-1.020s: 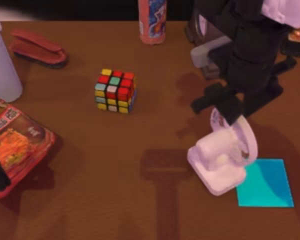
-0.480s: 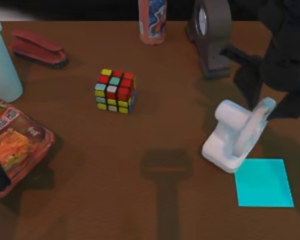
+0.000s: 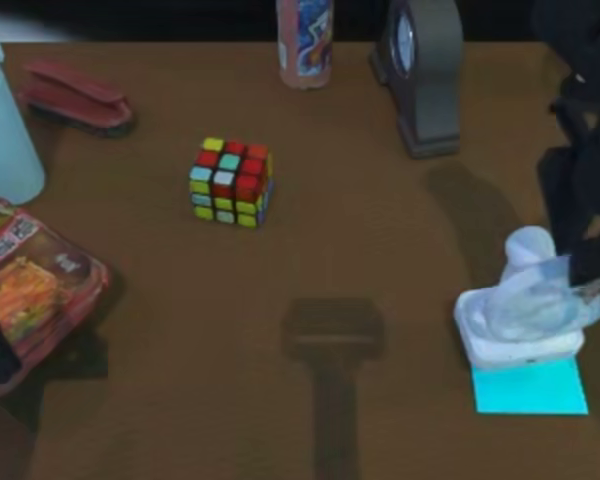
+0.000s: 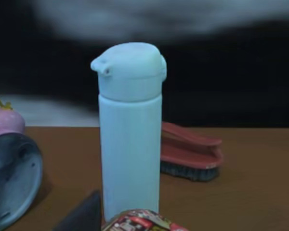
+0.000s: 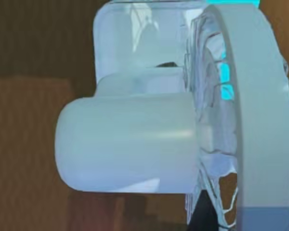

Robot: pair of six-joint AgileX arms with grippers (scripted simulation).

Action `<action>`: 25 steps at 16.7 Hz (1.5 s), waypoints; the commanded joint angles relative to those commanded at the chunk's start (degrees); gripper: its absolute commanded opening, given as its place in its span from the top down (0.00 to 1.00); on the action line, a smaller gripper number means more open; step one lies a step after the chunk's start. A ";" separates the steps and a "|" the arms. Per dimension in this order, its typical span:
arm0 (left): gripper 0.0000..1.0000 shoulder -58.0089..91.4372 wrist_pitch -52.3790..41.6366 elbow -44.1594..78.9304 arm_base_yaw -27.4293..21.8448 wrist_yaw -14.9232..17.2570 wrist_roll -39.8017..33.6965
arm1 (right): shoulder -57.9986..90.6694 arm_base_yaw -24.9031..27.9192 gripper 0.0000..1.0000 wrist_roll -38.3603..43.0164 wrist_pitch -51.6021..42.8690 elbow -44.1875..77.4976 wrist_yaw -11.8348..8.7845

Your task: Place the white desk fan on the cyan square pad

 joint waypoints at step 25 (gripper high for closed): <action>0.00 0.00 0.00 0.00 0.00 0.00 0.00 | -0.16 -0.77 0.62 6.19 6.96 -9.21 -0.61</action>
